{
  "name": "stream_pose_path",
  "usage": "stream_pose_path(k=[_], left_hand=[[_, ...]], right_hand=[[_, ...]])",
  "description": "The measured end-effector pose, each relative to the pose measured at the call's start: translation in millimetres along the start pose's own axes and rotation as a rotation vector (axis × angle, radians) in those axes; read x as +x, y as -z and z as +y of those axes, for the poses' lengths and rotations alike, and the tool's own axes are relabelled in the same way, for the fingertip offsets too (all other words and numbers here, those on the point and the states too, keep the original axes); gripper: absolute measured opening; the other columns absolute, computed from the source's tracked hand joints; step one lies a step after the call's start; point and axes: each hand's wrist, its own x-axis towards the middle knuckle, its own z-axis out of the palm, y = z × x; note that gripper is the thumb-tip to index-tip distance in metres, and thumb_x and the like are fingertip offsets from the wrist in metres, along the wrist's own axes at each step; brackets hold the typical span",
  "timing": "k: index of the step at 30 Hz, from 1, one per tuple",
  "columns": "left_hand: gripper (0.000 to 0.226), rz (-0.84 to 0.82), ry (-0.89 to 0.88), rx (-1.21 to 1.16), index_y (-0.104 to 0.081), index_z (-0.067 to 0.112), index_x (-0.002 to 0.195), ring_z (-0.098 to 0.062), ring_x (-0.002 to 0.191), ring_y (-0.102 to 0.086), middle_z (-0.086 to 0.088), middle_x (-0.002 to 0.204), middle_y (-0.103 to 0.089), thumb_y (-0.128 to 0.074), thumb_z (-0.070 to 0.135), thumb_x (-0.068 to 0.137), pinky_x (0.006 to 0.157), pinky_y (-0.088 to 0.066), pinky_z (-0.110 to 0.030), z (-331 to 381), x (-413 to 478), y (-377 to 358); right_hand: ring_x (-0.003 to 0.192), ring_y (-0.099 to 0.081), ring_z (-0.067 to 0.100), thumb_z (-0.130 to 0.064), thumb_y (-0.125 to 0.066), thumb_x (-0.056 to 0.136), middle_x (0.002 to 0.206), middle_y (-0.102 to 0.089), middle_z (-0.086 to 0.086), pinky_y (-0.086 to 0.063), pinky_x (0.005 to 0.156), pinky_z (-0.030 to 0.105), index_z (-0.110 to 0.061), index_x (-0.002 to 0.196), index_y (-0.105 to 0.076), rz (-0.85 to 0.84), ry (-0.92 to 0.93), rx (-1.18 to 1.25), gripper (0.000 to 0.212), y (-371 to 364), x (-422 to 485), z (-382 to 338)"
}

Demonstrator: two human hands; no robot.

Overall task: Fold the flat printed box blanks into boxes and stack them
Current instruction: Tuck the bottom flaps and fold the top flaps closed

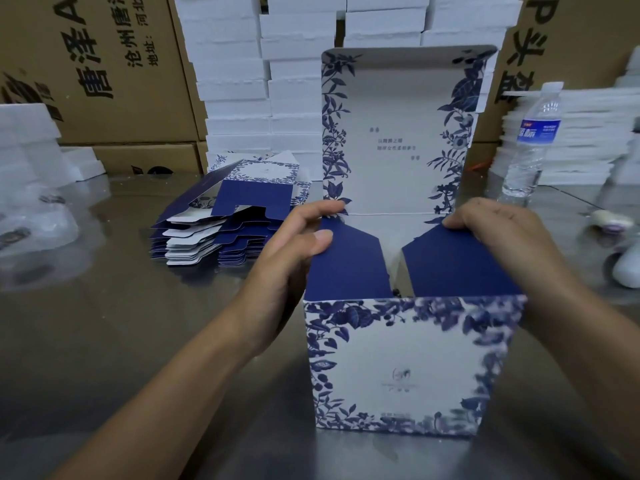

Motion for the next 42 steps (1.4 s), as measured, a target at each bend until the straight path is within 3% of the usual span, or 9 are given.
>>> stream_pose_path(k=[7,13,17,21,24,29,35,39,42], left_hand=[[0.029,-0.029,-0.018,0.027,-0.065,0.028,0.101,-0.007,0.085,-0.065,0.011,0.095,-0.065,-0.053,0.026,0.075,0.073,-0.052,-0.019,-0.8,-0.2,-1.7],[0.038,0.124,-0.079,0.04,-0.055,0.052,0.097,-0.026,0.115,-0.058,-0.003,0.122,-0.057,-0.069,0.037,0.064,0.1,-0.045,-0.046,-2.8,1.0,0.4],[0.036,0.108,-0.137,0.119,-0.057,0.046,0.107,0.016,0.096,-0.059,0.034,0.097,-0.065,-0.063,0.026,0.078,0.076,-0.05,-0.008,0.2,1.9,0.5],[0.022,0.142,-0.067,0.031,-0.072,0.035,0.091,-0.015,0.106,-0.064,0.008,0.108,-0.07,-0.052,0.038,0.084,0.095,-0.05,-0.036,-2.3,-0.7,-0.1],[0.041,0.18,-0.066,0.049,-0.073,0.028,0.081,-0.017,0.094,-0.067,0.003,0.097,-0.072,-0.041,0.053,0.085,0.088,-0.052,-0.033,-1.2,0.1,0.1],[0.019,0.197,-0.082,0.13,-0.071,0.025,0.077,-0.001,0.069,-0.063,0.013,0.079,-0.068,-0.053,0.032,0.078,0.058,-0.048,-0.011,3.2,0.3,2.8],[0.028,0.28,-0.008,0.039,-0.06,0.029,0.11,-0.005,0.068,-0.066,0.01,0.074,-0.069,-0.052,0.009,0.091,0.055,-0.051,-0.017,8.5,7.0,2.5],[0.026,0.279,0.102,-0.009,-0.066,0.022,0.104,-0.01,0.064,-0.064,0.0,0.077,-0.069,-0.052,0.005,0.09,0.054,-0.052,-0.017,15.0,12.8,0.7],[0.022,0.251,0.21,-0.035,-0.068,0.019,0.095,-0.012,0.065,-0.065,-0.001,0.077,-0.071,-0.05,0.008,0.09,0.057,-0.051,-0.018,20.5,16.0,-1.1]], right_hand=[[0.03,-0.033,0.0,0.005,-0.048,0.086,0.032,-0.033,-0.014,-0.024,0.032,0.008,-0.01,0.06,-0.037,-0.006,0.068,-0.019,0.033,-1.5,0.8,-5.7],[0.037,-0.052,-0.006,0.0,-0.051,0.09,0.044,-0.058,-0.017,-0.037,0.037,0.005,-0.021,0.073,-0.053,-0.061,0.071,0.202,0.026,-3.7,-2.8,0.0],[0.037,-0.046,-0.005,-0.006,-0.044,0.094,0.041,-0.05,-0.016,-0.036,0.041,0.007,-0.023,0.069,-0.057,-0.065,0.059,0.264,0.033,-7.6,4.2,6.0],[0.068,-0.061,0.01,-0.027,-0.042,0.098,0.066,-0.067,-0.005,-0.049,0.069,0.021,-0.025,0.059,-0.073,-0.095,-0.029,0.362,0.049,-8.1,5.7,14.0],[0.06,-0.058,0.009,-0.041,-0.036,0.099,0.068,-0.061,0.004,-0.048,0.059,0.018,-0.025,0.057,-0.074,-0.101,-0.023,0.346,0.059,-8.8,7.4,15.4],[0.055,-0.055,0.002,-0.027,-0.053,0.093,0.063,-0.061,-0.006,-0.043,0.052,0.01,-0.02,0.061,-0.073,0.011,0.064,0.231,0.038,-16.1,6.9,13.9],[0.067,-0.061,-0.003,-0.024,-0.057,0.089,0.08,-0.07,-0.006,-0.041,0.051,0.006,-0.024,0.073,-0.075,-0.088,0.025,0.078,0.024,-20.9,15.1,-9.3],[0.073,-0.064,0.012,-0.028,-0.067,0.083,0.079,-0.072,-0.005,-0.052,0.071,0.027,-0.019,0.073,-0.076,-0.152,-0.075,-0.119,0.016,-24.0,24.7,-23.3],[0.053,-0.065,0.01,-0.024,-0.072,0.08,0.065,-0.072,-0.002,-0.054,0.054,0.022,-0.014,0.075,-0.075,-0.207,-0.129,-0.231,0.012,-30.9,24.3,-27.5]])
